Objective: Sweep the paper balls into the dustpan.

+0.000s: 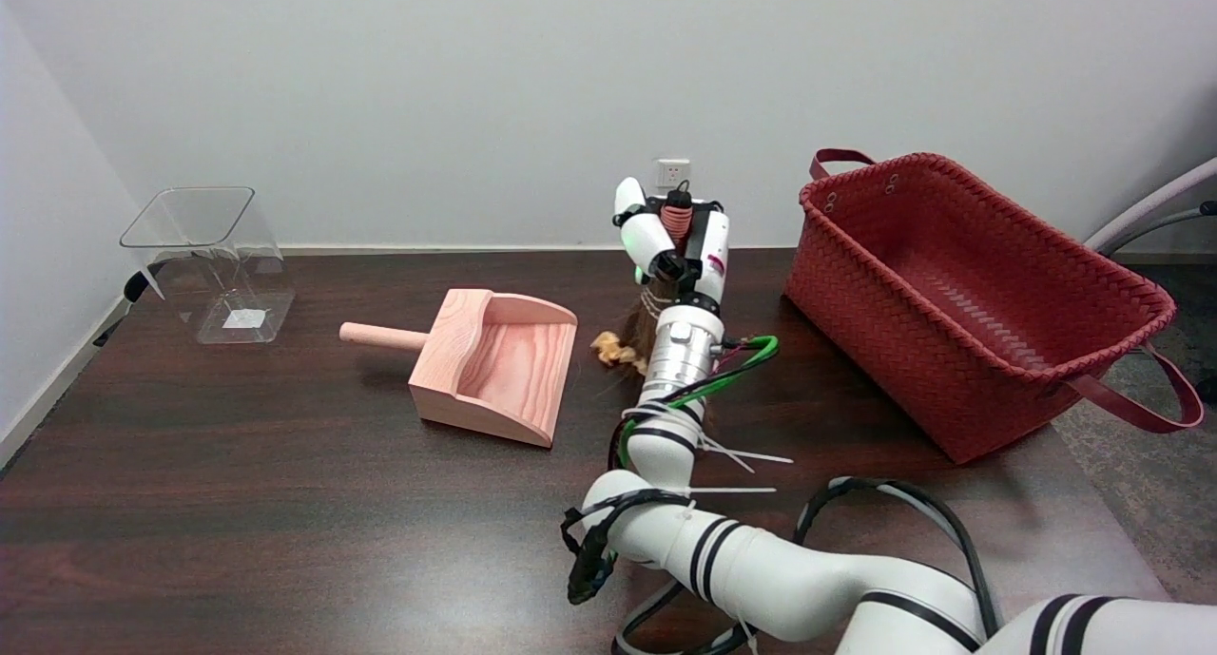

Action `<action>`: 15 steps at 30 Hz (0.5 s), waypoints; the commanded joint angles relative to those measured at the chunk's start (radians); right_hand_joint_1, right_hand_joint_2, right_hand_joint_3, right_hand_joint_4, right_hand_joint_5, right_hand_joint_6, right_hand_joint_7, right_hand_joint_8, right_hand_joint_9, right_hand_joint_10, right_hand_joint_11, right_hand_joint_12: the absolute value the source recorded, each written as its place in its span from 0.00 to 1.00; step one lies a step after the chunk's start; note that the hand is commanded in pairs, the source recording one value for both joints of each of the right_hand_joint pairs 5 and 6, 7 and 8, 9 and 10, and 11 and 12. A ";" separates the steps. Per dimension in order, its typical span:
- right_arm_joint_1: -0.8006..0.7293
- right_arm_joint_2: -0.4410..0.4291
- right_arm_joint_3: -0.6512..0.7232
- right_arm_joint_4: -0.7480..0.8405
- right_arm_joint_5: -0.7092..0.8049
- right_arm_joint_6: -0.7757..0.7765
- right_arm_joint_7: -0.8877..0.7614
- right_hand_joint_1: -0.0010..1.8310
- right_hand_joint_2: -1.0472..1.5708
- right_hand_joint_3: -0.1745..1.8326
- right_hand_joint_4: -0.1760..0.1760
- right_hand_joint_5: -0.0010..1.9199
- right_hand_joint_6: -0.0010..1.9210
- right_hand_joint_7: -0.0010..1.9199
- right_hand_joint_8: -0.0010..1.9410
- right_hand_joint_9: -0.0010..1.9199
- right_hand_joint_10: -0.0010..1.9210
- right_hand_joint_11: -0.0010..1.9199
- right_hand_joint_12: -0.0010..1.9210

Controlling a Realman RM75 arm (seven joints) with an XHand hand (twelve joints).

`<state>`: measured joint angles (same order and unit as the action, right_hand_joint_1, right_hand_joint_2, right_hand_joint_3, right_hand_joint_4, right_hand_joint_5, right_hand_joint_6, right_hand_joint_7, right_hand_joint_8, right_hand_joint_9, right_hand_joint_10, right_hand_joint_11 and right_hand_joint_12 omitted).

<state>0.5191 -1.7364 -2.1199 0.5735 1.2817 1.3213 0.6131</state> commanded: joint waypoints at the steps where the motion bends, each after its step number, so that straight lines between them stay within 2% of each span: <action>1: 0.081 -0.039 0.006 -0.081 0.024 -0.054 0.274 0.35 1.00 0.29 0.50 1.00 1.00 1.00 0.99 1.00 1.00 1.00 1.00; 5: 0.103 -0.045 0.006 -0.081 0.073 -0.096 0.379 0.34 1.00 0.29 0.50 1.00 1.00 1.00 0.99 1.00 1.00 1.00 1.00; 15: 0.120 -0.042 0.003 -0.071 0.096 -0.108 0.420 0.34 1.00 0.27 0.50 1.00 1.00 1.00 0.99 1.00 1.00 1.00 1.00</action>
<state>0.5890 -1.7679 -2.1176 0.5161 1.3297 1.2631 0.8630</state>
